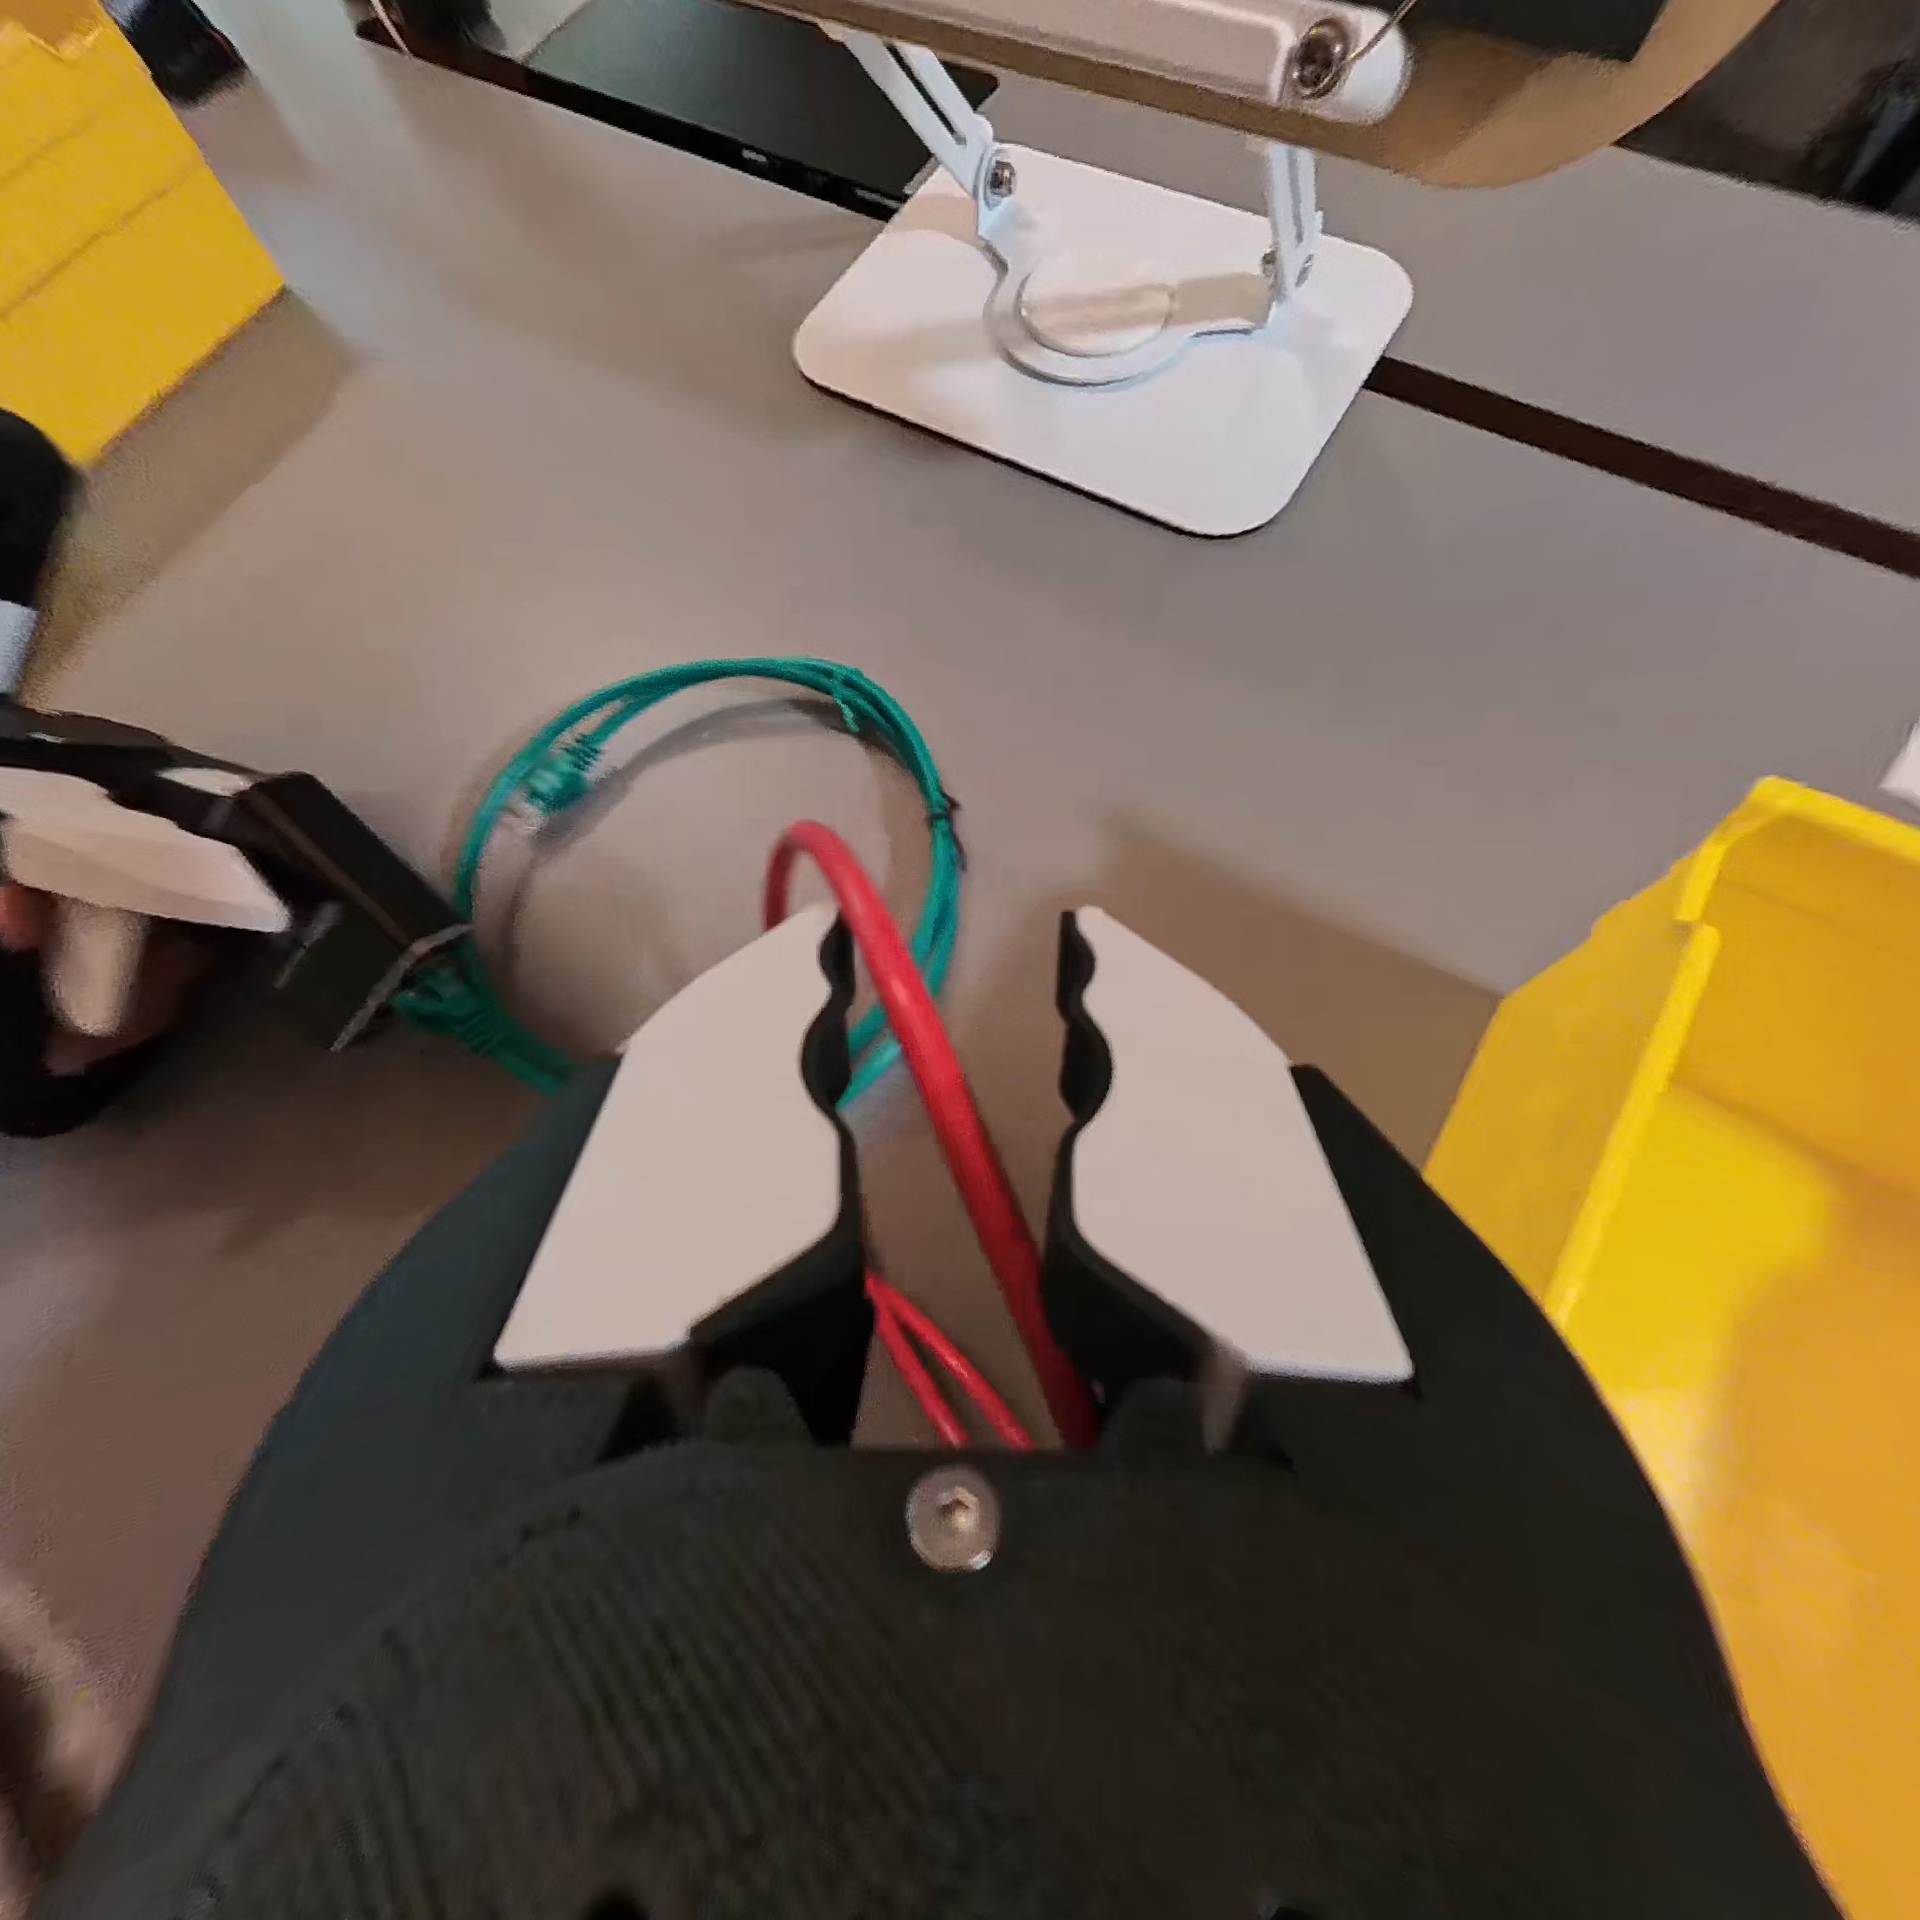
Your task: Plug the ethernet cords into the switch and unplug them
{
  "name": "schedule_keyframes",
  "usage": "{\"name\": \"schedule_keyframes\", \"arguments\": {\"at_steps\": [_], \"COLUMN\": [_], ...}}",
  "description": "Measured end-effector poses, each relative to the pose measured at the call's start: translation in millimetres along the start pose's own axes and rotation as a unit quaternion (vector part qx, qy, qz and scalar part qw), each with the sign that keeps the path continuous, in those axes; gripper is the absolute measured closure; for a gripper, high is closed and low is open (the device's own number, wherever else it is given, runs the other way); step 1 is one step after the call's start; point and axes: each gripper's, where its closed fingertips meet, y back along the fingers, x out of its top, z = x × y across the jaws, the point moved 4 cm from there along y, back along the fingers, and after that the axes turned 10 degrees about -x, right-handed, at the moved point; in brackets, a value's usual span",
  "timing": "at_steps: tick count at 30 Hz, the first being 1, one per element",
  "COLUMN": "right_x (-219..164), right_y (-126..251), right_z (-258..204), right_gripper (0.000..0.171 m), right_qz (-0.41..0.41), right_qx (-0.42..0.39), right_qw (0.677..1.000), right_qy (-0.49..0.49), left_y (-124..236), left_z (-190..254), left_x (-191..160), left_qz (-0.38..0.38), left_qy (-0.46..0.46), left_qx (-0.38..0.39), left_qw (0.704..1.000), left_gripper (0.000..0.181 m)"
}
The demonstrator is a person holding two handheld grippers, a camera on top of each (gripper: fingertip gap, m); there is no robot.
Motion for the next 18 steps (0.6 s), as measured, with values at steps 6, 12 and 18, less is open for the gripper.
{"name": "schedule_keyframes", "arguments": {"at_steps": [6, 12, 18], "right_x": [9, 10, -18], "right_y": [-5, 28, 59], "right_z": [5, -31, -21], "right_gripper": [0.117, 0.098, 0.100], "right_qz": [0.049, 0.118, 0.120], "right_qx": [-0.130, -0.066, -0.014], "right_qw": [0.979, 0.975, 0.992], "right_qy": [0.149, 0.176, 0.043], "left_y": [7, 8, 9], "left_z": [-2, -3, -3], "left_x": [8, 9, 9], "left_qz": [0.045, 0.048, 0.052], "left_qy": [0.017, 0.029, 0.031], "left_qx": [-0.002, -0.010, -0.013], "left_qw": [0.999, 0.998, 0.998], "left_gripper": [0.156, 0.156, 0.156]}}
